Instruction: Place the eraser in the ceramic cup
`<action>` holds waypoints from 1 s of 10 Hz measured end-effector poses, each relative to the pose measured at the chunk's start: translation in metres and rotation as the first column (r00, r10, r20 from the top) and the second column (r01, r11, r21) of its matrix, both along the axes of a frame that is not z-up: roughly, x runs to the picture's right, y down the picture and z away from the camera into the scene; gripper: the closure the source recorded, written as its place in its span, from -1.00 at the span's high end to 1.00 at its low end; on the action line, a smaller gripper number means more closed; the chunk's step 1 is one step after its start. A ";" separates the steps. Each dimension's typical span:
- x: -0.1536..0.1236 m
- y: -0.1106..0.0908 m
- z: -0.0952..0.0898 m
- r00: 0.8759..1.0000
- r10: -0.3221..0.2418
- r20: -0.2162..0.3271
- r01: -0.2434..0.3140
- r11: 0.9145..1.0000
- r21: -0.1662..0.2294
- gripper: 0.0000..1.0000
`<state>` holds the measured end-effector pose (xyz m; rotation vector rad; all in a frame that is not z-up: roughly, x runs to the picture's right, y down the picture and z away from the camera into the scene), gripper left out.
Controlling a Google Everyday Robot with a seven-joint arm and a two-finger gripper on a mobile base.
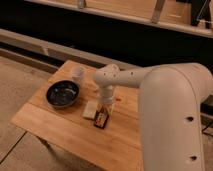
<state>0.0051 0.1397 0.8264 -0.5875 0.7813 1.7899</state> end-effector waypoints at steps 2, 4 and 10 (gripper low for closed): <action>-0.002 -0.003 0.000 1.000 -0.015 0.009 0.015 1.000 0.015 -0.94; -0.003 -0.015 -0.006 1.000 -0.028 0.013 0.027 0.998 0.049 -1.00; -0.046 -0.104 -0.073 0.972 -0.234 0.020 0.221 0.940 0.258 -1.00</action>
